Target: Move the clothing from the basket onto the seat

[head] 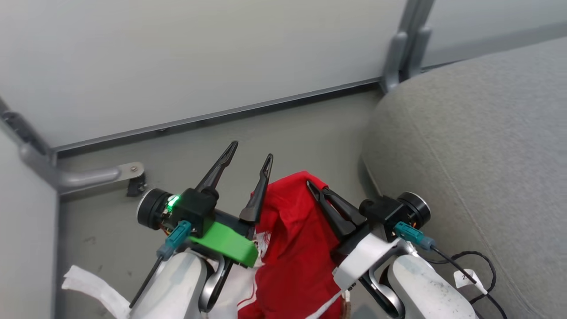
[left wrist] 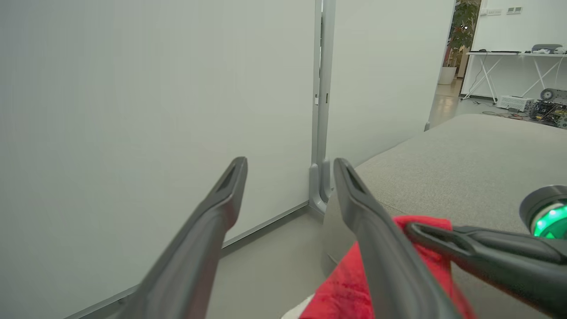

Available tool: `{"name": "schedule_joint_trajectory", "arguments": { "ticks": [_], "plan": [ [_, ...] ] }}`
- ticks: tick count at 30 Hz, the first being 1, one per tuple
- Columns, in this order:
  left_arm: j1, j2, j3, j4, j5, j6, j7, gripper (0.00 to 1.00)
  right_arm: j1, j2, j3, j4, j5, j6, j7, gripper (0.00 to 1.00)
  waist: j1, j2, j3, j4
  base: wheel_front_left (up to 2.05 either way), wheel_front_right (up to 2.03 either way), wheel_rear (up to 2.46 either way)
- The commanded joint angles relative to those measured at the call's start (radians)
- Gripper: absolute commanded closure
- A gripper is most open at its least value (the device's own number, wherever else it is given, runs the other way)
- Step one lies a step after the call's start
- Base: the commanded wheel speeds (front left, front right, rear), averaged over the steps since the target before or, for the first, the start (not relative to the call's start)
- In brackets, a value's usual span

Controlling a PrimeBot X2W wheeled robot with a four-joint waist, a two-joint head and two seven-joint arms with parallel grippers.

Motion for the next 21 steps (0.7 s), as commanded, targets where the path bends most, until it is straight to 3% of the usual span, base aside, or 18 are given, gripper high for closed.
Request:
{"name": "schedule_joint_trajectory", "arguments": {
  "ticks": [1, 14, 21],
  "plan": [
    [0.019, 0.008, 0.007, -0.004, 0.003, -0.004, 0.000, 0.00, 0.017, -0.003, -0.013, -0.017, -0.011, -0.001, -0.002, 1.00, 0.0000, 0.0000, 0.015, -0.110, 0.00, 0.00, 0.00],
    [0.090, 0.027, 0.045, -0.032, 0.020, -0.004, 0.000, 0.00, 0.059, -0.002, -0.061, -0.112, -0.036, -0.001, -0.002, 1.00, 0.0000, 0.0000, 0.047, -0.429, 0.00, 0.00, 0.00],
    [0.036, 0.036, -0.048, -0.012, 0.000, -0.004, 0.000, 0.00, 0.046, -0.001, -0.150, -0.155, -0.101, -0.001, -0.002, 1.00, 0.0000, 0.0000, 0.103, -0.456, 0.00, 0.00, 0.00]
  ]
}}
